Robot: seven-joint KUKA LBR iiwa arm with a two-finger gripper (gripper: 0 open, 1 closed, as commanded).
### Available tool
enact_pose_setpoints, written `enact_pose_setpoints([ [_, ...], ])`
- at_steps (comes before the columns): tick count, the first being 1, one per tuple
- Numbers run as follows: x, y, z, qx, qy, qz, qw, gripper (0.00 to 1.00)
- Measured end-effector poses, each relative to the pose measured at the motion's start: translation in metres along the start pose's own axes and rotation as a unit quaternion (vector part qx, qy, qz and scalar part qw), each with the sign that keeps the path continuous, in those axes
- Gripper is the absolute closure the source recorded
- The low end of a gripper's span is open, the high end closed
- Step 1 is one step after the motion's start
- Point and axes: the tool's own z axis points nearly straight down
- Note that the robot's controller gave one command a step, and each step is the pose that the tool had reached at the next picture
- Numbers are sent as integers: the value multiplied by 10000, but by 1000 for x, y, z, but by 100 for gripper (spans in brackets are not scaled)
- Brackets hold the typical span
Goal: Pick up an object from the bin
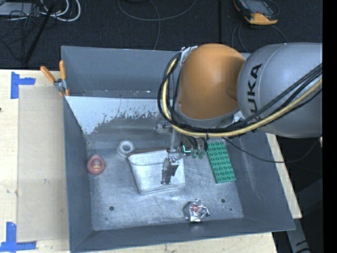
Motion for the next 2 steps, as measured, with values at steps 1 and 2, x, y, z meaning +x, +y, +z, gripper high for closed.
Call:
enact_pose_setpoints([
  [1,-38,-31,116,-15,-4,100,9999,0],
  [2,-48,-31,97,0,-57,-610,9981,0],
])
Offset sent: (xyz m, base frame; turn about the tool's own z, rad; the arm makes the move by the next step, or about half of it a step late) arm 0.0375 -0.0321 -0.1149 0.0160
